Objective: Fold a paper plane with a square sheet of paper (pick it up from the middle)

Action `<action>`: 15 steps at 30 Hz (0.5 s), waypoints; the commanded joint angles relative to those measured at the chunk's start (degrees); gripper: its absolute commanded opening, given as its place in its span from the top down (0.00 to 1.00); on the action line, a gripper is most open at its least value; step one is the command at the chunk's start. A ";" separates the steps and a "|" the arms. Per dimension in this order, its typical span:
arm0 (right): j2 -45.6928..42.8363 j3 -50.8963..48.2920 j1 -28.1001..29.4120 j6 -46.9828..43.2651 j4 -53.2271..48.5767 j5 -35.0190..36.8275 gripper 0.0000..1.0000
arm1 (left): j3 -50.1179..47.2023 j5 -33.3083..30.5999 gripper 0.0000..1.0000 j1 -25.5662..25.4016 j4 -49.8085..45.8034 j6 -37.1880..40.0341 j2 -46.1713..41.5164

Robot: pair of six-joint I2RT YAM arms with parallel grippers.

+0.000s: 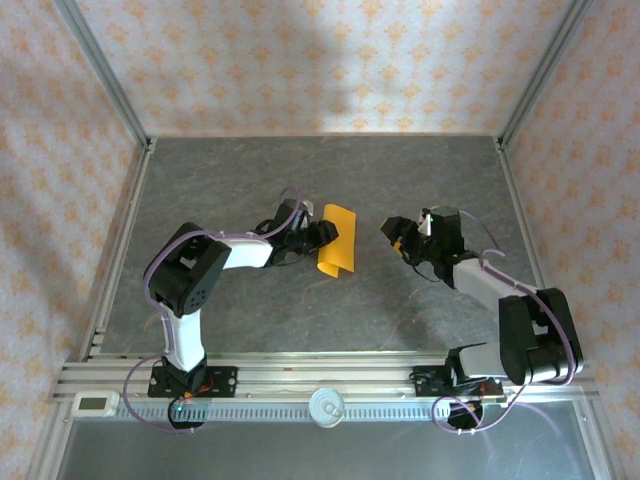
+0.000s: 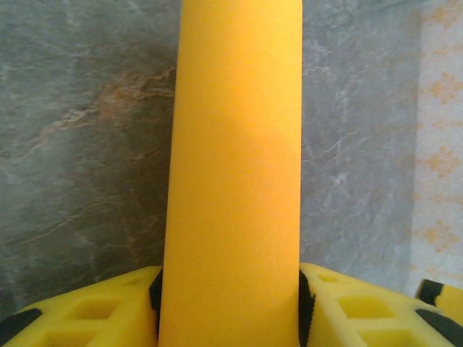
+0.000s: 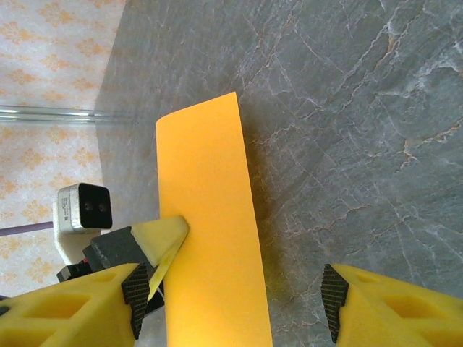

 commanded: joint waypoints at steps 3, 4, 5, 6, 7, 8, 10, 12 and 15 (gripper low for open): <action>0.27 -0.42 1.25 1.28 2.20 1.32 0.34 | 0.94 -3.31 0.43 0.19 -7.74 5.68 1.00; 0.43 -0.29 1.43 1.31 2.09 1.31 0.35 | 1.08 -4.04 0.39 0.16 -8.94 6.45 0.85; 0.60 -0.22 1.61 1.46 2.10 1.31 0.35 | 1.31 -4.90 0.37 0.19 -10.25 7.53 0.86; 0.71 -0.09 1.76 1.59 2.01 1.36 0.35 | 1.55 -5.50 0.36 0.19 -11.31 8.44 -1.15; 0.94 -0.01 1.85 1.93 1.96 1.50 0.35 | 1.90 -6.26 0.35 0.23 -12.83 9.64 -1.70; 1.12 0.16 1.91 2.22 1.82 1.58 0.35 | 2.44 -7.35 0.33 0.24 -14.57 10.87 -2.23; 1.49 0.56 2.46 2.35 1.92 1.65 0.35 | 3.37 -9.26 0.30 0.21 -17.75 13.12 -3.04; 1.94 1.05 3.10 2.55 2.11 1.67 0.35 | 4.31 -11.19 0.28 0.19 -20.49 15.47 -3.64; 3.02 2.11 4.53 2.81 2.20 1.74 0.36 | 5.46 -13.24 0.27 0.28 -23.86 18.50 -4.14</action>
